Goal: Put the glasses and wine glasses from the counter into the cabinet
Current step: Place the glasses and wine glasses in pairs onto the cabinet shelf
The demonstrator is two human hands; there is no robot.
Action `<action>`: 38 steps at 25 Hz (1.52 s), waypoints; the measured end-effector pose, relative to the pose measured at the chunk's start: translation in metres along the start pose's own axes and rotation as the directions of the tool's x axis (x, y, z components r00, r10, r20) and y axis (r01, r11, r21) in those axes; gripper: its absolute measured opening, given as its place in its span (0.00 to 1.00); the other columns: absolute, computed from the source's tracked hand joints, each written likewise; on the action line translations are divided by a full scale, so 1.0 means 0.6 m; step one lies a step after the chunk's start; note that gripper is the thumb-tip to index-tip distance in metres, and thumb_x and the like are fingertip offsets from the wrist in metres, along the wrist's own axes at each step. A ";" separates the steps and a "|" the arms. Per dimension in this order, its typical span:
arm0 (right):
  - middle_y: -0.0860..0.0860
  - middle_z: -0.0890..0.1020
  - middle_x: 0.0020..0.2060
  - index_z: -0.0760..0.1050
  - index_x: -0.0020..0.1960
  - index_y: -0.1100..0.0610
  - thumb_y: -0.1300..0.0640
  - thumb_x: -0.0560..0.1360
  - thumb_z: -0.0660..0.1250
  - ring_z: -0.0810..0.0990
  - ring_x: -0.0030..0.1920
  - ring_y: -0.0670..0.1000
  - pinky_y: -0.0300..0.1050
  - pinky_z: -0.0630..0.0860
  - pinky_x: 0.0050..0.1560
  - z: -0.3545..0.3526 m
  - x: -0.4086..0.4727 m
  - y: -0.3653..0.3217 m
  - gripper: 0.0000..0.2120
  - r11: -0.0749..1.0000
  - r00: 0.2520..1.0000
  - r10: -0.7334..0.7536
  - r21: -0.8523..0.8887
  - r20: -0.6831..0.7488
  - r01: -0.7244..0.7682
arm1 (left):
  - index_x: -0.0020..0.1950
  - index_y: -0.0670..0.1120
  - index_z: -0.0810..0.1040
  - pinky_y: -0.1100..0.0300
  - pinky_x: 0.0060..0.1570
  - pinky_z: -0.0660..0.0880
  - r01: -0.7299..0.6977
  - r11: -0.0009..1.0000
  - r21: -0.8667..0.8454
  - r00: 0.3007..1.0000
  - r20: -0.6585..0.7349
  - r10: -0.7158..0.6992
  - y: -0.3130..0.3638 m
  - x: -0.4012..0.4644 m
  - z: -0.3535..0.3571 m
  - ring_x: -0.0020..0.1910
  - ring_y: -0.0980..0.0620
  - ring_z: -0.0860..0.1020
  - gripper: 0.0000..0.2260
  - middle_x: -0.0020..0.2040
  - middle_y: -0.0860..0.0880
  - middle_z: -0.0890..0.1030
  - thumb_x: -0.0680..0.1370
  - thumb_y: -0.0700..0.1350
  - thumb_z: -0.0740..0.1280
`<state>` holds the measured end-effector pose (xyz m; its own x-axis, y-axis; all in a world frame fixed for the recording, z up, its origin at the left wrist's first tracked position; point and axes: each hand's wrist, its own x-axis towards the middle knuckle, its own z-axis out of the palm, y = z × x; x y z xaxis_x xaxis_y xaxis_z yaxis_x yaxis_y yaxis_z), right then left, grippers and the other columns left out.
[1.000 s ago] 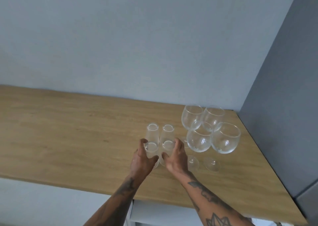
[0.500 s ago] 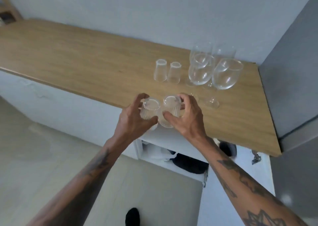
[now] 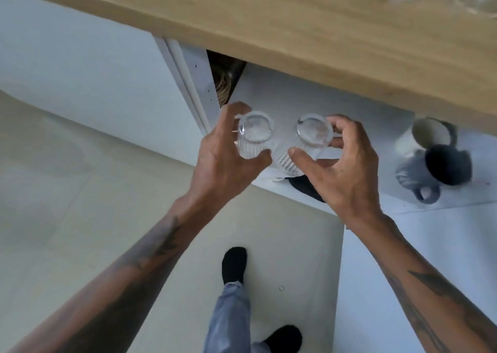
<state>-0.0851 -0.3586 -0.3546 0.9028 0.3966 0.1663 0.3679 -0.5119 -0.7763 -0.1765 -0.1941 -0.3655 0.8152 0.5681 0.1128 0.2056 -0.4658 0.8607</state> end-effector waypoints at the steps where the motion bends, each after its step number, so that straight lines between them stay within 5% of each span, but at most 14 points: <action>1: 0.52 0.77 0.57 0.73 0.63 0.59 0.51 0.67 0.79 0.77 0.49 0.47 0.24 0.74 0.39 0.024 0.021 0.030 0.30 1.000 1.000 0.014 -0.012 -0.018 -0.014 | 0.64 0.51 0.68 0.60 0.45 0.83 -0.003 1.000 -0.004 1.000 -0.005 0.003 -0.030 0.029 0.027 0.48 0.60 0.81 0.30 0.53 0.57 0.79 0.67 0.45 0.79; 5: 0.55 0.77 0.59 0.73 0.62 0.60 0.51 0.66 0.78 0.80 0.52 0.55 0.50 0.80 0.50 0.114 0.128 0.121 0.29 0.998 0.995 0.032 -0.056 -0.098 -0.037 | 0.64 0.49 0.67 0.61 0.39 0.81 -0.068 0.996 0.062 0.997 -0.037 0.070 -0.131 0.157 0.113 0.48 0.50 0.81 0.31 0.56 0.51 0.80 0.66 0.49 0.77; 9: 0.58 0.77 0.60 0.74 0.62 0.62 0.51 0.66 0.76 0.80 0.54 0.58 0.53 0.78 0.53 0.179 0.233 0.173 0.29 0.991 0.990 0.045 -0.117 -0.136 -0.061 | 0.64 0.46 0.69 0.79 0.39 0.69 -0.109 0.992 0.071 0.991 -0.069 0.113 -0.188 0.258 0.161 0.51 0.53 0.78 0.32 0.54 0.54 0.75 0.64 0.50 0.77; 15: 0.60 0.74 0.64 0.72 0.67 0.63 0.53 0.69 0.75 0.78 0.59 0.59 0.50 0.75 0.57 0.219 0.277 0.219 0.30 0.981 0.990 0.053 -0.177 -0.134 -0.077 | 0.66 0.41 0.72 0.88 0.43 0.61 -0.073 0.989 0.129 0.988 -0.128 0.089 -0.222 0.315 0.204 0.56 0.46 0.79 0.32 0.59 0.46 0.79 0.65 0.44 0.78; 18: 0.60 0.71 0.68 0.67 0.72 0.63 0.53 0.71 0.75 0.75 0.65 0.60 0.49 0.71 0.62 0.217 0.273 0.214 0.34 0.981 0.993 0.083 -0.166 -0.088 -0.097 | 0.69 0.39 0.70 0.84 0.47 0.63 -0.067 0.990 0.123 0.993 -0.084 0.078 -0.218 0.323 0.207 0.60 0.43 0.79 0.34 0.65 0.43 0.78 0.66 0.41 0.78; 21: 0.59 0.66 0.74 0.61 0.77 0.62 0.51 0.73 0.74 0.68 0.73 0.58 0.45 0.64 0.71 0.182 0.244 0.167 0.39 0.971 0.982 0.179 -0.149 -0.054 -0.185 | 0.77 0.41 0.60 0.63 0.68 0.68 -0.035 0.993 0.114 0.999 0.033 0.031 -0.189 0.294 0.173 0.71 0.44 0.71 0.42 0.73 0.41 0.70 0.69 0.45 0.78; 24: 0.57 0.74 0.71 0.70 0.71 0.60 0.48 0.76 0.70 0.71 0.72 0.57 0.50 0.67 0.71 0.108 0.170 0.085 0.28 0.969 0.981 0.192 -0.167 0.029 -0.184 | 0.74 0.45 0.66 0.45 0.58 0.80 -0.018 0.996 0.084 0.996 0.083 0.011 -0.145 0.202 0.093 0.62 0.45 0.79 0.30 0.67 0.42 0.75 0.75 0.46 0.74; 28: 0.41 0.75 0.65 0.67 0.67 0.40 0.41 0.75 0.67 0.79 0.59 0.43 0.42 0.75 0.62 -0.022 0.045 -0.065 0.22 0.975 0.927 0.197 -0.165 0.318 -0.151 | 0.51 0.58 0.82 0.61 0.40 0.83 -0.277 0.955 0.109 0.961 0.052 0.272 -0.019 0.054 -0.049 0.37 0.62 0.84 0.12 0.43 0.58 0.85 0.72 0.43 0.75; 32: 0.28 0.72 0.57 0.72 0.52 0.32 0.32 0.67 0.69 0.81 0.46 0.36 0.28 0.77 0.43 -0.141 0.052 -0.207 0.16 0.986 0.937 0.042 0.135 0.347 -0.094 | 0.42 0.60 0.82 0.76 0.41 0.73 -0.506 0.841 0.193 0.841 -0.106 0.530 0.157 0.068 -0.160 0.35 0.65 0.82 0.04 0.38 0.62 0.83 0.71 0.51 0.70; 34: 0.30 0.74 0.57 0.74 0.56 0.35 0.34 0.66 0.70 0.81 0.48 0.36 0.30 0.78 0.42 -0.164 0.104 -0.269 0.20 0.969 0.956 -0.066 0.247 0.287 -0.007 | 0.44 0.57 0.83 0.77 0.42 0.73 -0.552 0.822 0.140 0.808 -0.156 0.569 0.228 0.137 -0.189 0.38 0.63 0.82 0.03 0.42 0.61 0.84 0.72 0.50 0.71; 38: 0.42 0.71 0.63 0.69 0.68 0.48 0.48 0.76 0.70 0.74 0.60 0.40 0.40 0.76 0.60 -0.116 0.251 -0.326 0.23 0.980 0.989 -0.150 0.131 -0.015 0.151 | 0.56 0.54 0.81 0.58 0.50 0.81 -0.344 0.936 0.076 0.921 -0.164 0.352 0.286 0.325 -0.159 0.50 0.57 0.80 0.12 0.52 0.59 0.79 0.74 0.45 0.74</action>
<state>-0.0056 -0.2520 -0.1357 0.8404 0.4578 0.2901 0.4677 -0.3420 -0.8150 -0.0339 -0.0985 -0.1483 0.7345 0.4710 0.4886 -0.0472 -0.6827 0.7292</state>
